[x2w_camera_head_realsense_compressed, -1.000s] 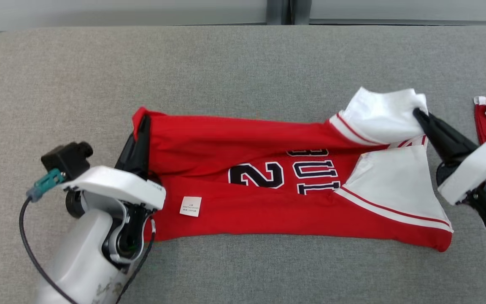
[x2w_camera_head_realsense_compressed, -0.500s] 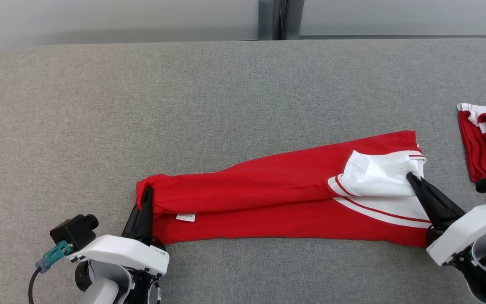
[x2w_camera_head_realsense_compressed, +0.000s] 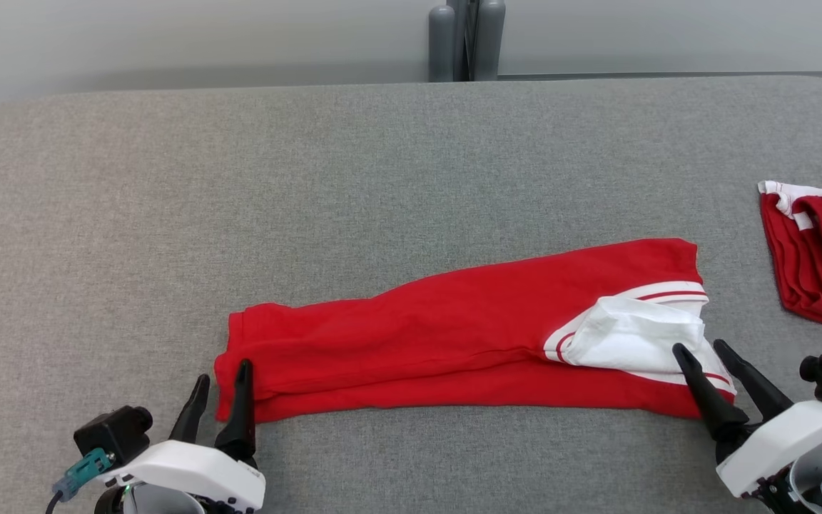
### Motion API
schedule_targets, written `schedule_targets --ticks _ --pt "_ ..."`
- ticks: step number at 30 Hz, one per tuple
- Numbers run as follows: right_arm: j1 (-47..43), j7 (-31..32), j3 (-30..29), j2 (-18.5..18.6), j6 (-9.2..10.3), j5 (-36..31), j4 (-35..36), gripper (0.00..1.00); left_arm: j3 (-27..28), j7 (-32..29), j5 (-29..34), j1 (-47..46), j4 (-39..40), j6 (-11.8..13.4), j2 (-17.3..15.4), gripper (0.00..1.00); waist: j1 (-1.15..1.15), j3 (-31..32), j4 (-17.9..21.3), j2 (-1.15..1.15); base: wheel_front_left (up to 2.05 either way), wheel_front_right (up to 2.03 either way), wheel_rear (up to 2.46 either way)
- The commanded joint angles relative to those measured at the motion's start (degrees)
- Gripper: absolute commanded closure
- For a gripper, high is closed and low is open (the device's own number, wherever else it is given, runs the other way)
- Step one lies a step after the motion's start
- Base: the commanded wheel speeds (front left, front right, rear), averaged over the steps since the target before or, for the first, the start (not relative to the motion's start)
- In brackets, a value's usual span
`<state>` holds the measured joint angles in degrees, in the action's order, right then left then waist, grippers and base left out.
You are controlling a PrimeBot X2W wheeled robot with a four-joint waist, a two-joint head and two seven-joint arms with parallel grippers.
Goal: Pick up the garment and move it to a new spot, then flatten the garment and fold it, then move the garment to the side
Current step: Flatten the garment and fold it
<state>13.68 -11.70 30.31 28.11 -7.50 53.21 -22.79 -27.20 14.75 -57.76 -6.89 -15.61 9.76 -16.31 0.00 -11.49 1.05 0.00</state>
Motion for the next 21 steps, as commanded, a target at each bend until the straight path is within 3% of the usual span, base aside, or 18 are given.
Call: schedule_targets --ticks 1,11,21 --pt "-0.85 -0.46 -0.31 0.20 0.02 -0.12 0.17 0.00 0.37 0.36 0.35 0.46 0.27 0.47 -0.35 0.00 0.00 0.22 0.04 0.00 0.00 0.00 0.00" --pt "-6.31 -0.63 -6.30 0.60 0.02 -1.19 3.60 0.00 3.55 0.48 5.20 3.02 4.94 2.02 -0.70 0.00 0.00 2.69 0.29 0.00 0.00 0.00 0.00" --pt "-7.95 5.15 -12.01 -1.00 0.01 -5.98 7.10 0.00 2.57 0.43 8.93 3.21 7.95 3.20 -0.67 0.00 0.00 5.42 -0.51 0.00 0.00 0.00 0.00"
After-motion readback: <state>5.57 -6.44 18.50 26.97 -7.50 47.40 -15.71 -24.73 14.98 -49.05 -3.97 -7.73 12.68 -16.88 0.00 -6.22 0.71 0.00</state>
